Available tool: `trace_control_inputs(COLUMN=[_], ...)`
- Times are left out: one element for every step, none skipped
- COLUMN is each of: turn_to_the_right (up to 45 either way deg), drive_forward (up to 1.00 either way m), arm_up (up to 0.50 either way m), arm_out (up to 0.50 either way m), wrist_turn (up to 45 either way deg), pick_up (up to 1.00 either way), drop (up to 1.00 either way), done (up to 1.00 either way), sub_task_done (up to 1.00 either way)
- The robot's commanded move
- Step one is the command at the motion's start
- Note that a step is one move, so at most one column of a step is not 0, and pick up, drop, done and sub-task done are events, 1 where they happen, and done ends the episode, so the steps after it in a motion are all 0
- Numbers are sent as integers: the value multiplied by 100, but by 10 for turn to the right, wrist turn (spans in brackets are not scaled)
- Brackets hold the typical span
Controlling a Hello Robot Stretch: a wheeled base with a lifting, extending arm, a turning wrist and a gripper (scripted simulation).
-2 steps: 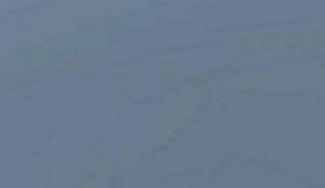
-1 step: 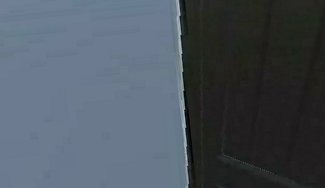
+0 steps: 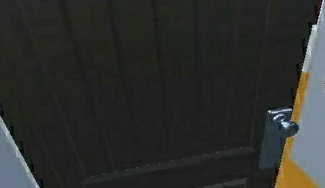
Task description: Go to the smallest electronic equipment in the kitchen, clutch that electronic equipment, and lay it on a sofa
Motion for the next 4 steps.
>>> trace_control_inputs(turn_to_the_right=[450, 150, 0, -450], drive_forward=[0, 0, 80, 0], arm_up=[0, 0, 0, 0], arm_out=[0, 0, 0, 0], wrist_turn=[0, 0, 0, 0], pick_up=[0, 0, 0, 0], drop=[0, 0, 0, 0], done=[0, 0, 0, 0], sub_task_done=[0, 0, 0, 0])
